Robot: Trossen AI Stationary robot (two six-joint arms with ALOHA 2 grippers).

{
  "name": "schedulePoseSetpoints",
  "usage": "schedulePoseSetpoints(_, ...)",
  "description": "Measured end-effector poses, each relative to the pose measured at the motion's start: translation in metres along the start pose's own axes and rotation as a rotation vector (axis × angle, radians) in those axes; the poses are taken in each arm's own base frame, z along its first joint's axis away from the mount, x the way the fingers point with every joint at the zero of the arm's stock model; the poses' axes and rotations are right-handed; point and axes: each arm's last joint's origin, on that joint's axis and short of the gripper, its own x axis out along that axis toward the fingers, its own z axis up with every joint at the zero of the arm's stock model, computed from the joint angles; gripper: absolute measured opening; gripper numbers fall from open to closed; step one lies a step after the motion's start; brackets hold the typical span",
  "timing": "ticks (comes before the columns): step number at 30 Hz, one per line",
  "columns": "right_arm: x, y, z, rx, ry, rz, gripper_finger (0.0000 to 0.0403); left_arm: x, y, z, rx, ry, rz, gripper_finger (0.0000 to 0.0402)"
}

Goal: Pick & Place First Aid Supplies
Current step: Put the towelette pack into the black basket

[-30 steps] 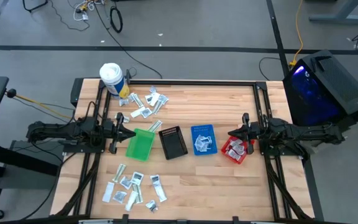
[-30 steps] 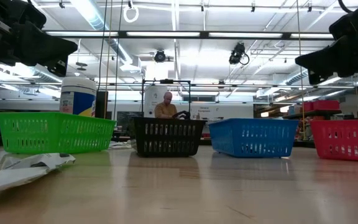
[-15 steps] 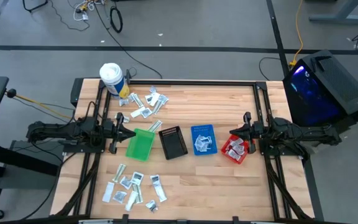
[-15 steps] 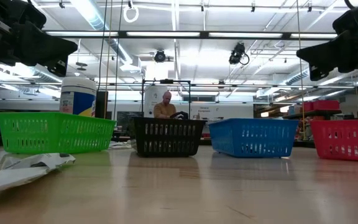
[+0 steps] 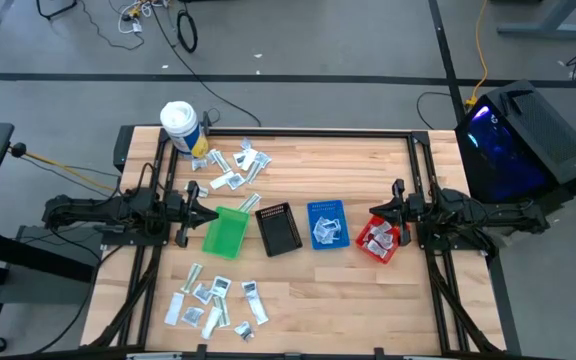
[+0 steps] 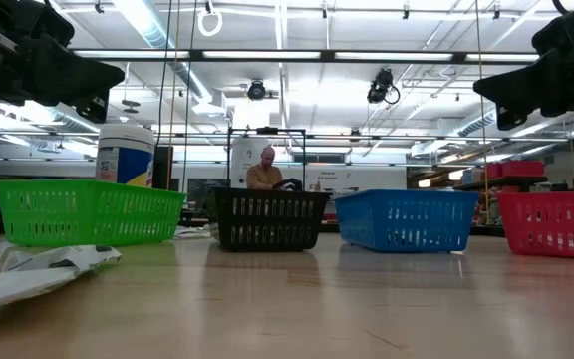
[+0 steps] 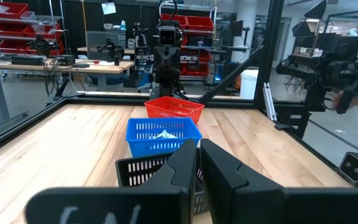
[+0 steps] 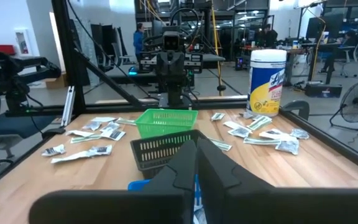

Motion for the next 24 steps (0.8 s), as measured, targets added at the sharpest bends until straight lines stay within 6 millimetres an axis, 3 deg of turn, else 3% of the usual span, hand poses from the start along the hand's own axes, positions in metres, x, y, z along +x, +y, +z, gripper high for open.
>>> schedulePoseSetpoints(24, 0.0000, 0.0000, 0.0001, -0.002, -0.001, 0.000, 0.0023, 0.0000, 0.0001, 0.0016, 0.024, -0.016, 0.006, 0.0032)
